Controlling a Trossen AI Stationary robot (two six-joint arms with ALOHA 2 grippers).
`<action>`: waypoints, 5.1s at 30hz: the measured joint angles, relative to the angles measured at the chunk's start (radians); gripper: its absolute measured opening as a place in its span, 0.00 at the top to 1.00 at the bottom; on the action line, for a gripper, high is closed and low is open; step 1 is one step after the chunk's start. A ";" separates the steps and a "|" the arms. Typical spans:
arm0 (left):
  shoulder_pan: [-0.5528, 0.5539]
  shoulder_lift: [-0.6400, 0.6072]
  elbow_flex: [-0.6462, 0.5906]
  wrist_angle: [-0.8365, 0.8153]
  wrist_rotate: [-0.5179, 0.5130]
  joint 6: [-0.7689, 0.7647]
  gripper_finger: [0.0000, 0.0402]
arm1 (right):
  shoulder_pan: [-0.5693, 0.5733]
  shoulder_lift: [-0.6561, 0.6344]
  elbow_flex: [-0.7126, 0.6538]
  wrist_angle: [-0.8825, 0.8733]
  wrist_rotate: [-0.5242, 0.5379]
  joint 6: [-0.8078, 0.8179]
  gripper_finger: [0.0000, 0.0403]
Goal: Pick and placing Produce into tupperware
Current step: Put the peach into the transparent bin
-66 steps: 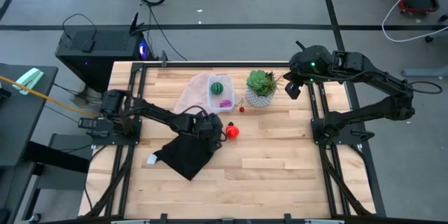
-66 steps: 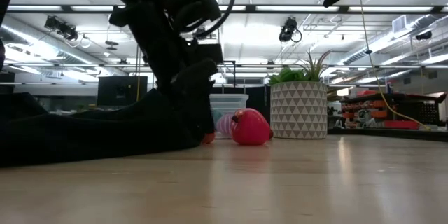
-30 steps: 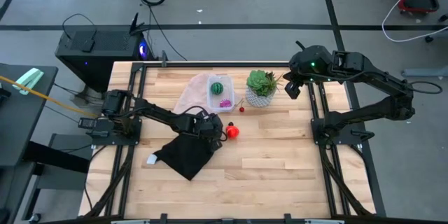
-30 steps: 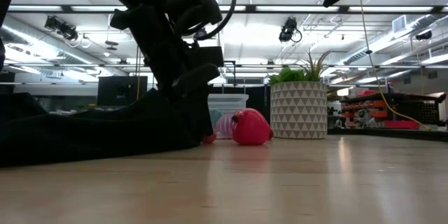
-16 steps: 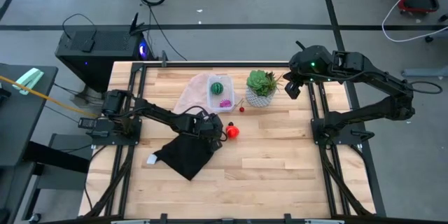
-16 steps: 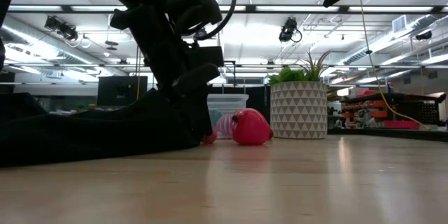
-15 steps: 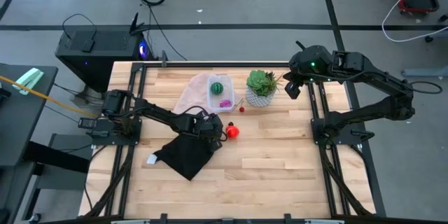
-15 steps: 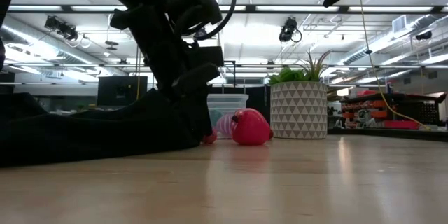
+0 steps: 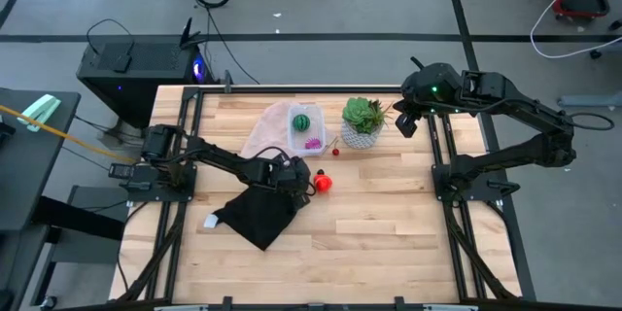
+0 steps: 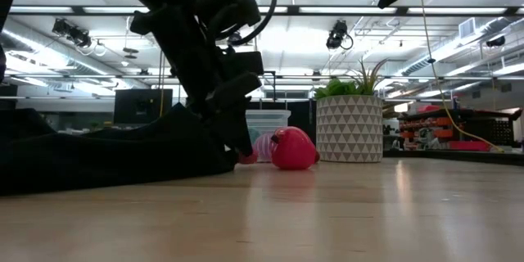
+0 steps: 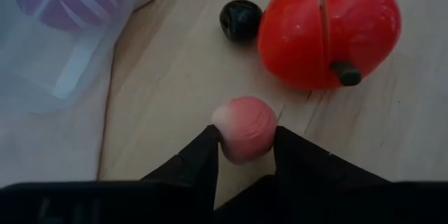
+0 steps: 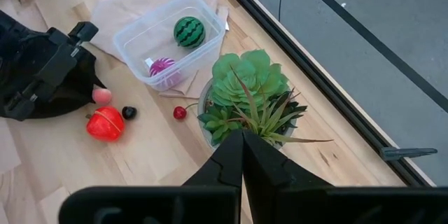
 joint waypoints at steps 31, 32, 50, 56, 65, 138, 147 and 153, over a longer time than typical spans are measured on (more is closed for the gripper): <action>0.045 0.000 0.334 -0.323 -0.061 0.192 0.67 | 0.000 0.000 0.000 0.000 0.000 -0.005 0.96; 0.050 0.000 0.347 -0.324 -0.061 0.205 0.67 | 0.000 0.000 0.000 0.000 0.000 -0.005 0.96; 0.299 -0.001 0.519 -0.572 0.005 0.340 0.67 | 0.000 0.000 0.000 0.000 0.000 -0.007 0.96; 0.406 -0.001 0.551 -0.639 0.201 0.341 0.65 | 0.000 0.000 0.000 0.000 0.000 -0.007 0.96; 0.467 -0.001 0.558 -0.728 0.315 0.389 0.68 | 0.000 0.000 0.000 0.000 0.000 -0.007 0.96; 0.437 0.314 0.864 -0.970 0.297 0.789 0.67 | 0.000 0.006 0.000 0.008 0.000 0.000 0.96; 0.438 0.314 0.864 -0.970 0.297 0.795 0.66 | 0.000 0.006 0.000 0.008 0.001 0.002 0.96; 0.438 0.314 0.864 -0.971 0.297 0.793 0.66 | 0.000 0.006 0.000 0.008 0.001 0.003 0.96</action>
